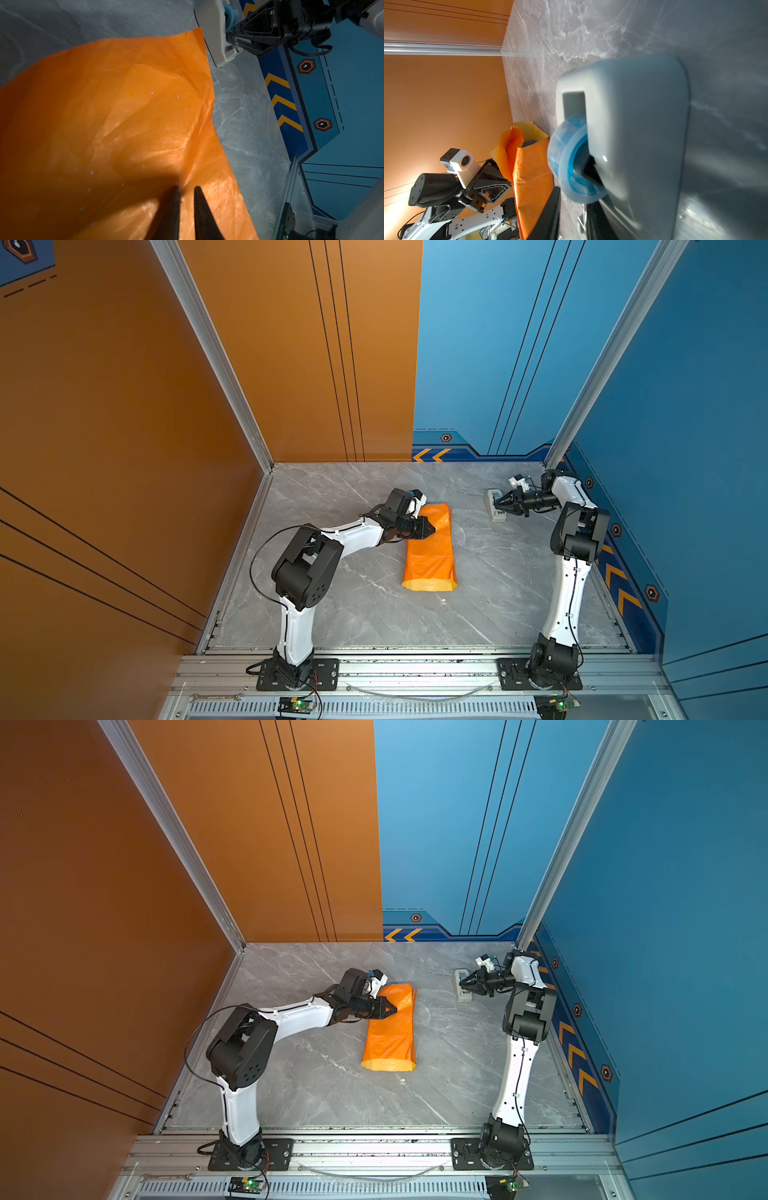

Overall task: Wrap a gift box in wrapping paper
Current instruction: Tear off the tape with the cutter.

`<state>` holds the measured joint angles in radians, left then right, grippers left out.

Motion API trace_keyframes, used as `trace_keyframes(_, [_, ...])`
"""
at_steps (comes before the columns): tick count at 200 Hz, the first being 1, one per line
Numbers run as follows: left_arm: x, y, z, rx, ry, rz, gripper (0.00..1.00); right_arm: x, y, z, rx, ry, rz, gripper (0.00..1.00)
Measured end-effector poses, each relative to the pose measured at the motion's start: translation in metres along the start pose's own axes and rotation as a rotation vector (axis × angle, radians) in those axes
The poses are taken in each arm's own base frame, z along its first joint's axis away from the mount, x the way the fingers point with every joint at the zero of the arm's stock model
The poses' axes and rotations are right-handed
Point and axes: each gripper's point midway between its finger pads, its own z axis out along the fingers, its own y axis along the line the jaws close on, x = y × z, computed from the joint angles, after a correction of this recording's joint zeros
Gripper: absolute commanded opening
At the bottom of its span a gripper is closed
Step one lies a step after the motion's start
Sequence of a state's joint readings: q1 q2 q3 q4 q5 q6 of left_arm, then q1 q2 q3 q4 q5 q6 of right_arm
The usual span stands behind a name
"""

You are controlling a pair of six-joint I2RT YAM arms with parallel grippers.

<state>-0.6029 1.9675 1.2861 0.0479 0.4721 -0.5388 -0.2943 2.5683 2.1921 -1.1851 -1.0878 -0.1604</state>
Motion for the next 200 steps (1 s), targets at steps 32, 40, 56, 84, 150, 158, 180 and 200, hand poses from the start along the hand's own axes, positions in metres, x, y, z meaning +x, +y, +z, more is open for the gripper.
trace_keyframes(32, [0.0, 0.0001, 0.0002, -0.002, 0.003, -0.002, 0.17, -0.0005, 0.002, -0.0005, -0.033, -0.005, 0.011, 0.28])
trace_keyframes(40, [0.0, 0.0001, 0.0002, -0.002, 0.003, -0.002, 0.17, -0.0007, 0.0017, -0.0008, -0.038, -0.007, 0.014, 0.26])
trace_keyframes(56, [-0.0002, -0.0002, 0.0001, -0.002, 0.005, -0.003, 0.17, -0.0007, 0.0003, -0.001, -0.043, -0.008, 0.021, 0.24])
trace_keyframes(84, [-0.0005, -0.0002, 0.0003, -0.004, 0.008, -0.005, 0.17, -0.001, -0.0014, -0.0021, -0.053, -0.011, 0.034, 0.21])
trace_keyframes(150, [-0.0004, -0.0001, 0.0005, -0.006, 0.01, -0.006, 0.17, -0.0017, -0.001, -0.0029, -0.085, -0.016, 0.074, 0.25])
trace_keyframes(158, [-0.0004, -0.0001, 0.0005, -0.006, 0.01, -0.006, 0.16, -0.0015, -0.001, -0.0028, -0.087, -0.016, 0.079, 0.24])
trace_keyframes(180, [-0.0006, -0.0002, 0.0005, -0.006, 0.01, -0.006, 0.17, -0.0013, -0.0019, -0.0034, -0.088, -0.016, 0.089, 0.21])
trace_keyframes(200, [-0.0006, -0.0002, 0.0005, -0.006, 0.01, -0.006, 0.17, -0.0008, -0.0038, -0.0037, -0.087, -0.017, 0.099, 0.17])
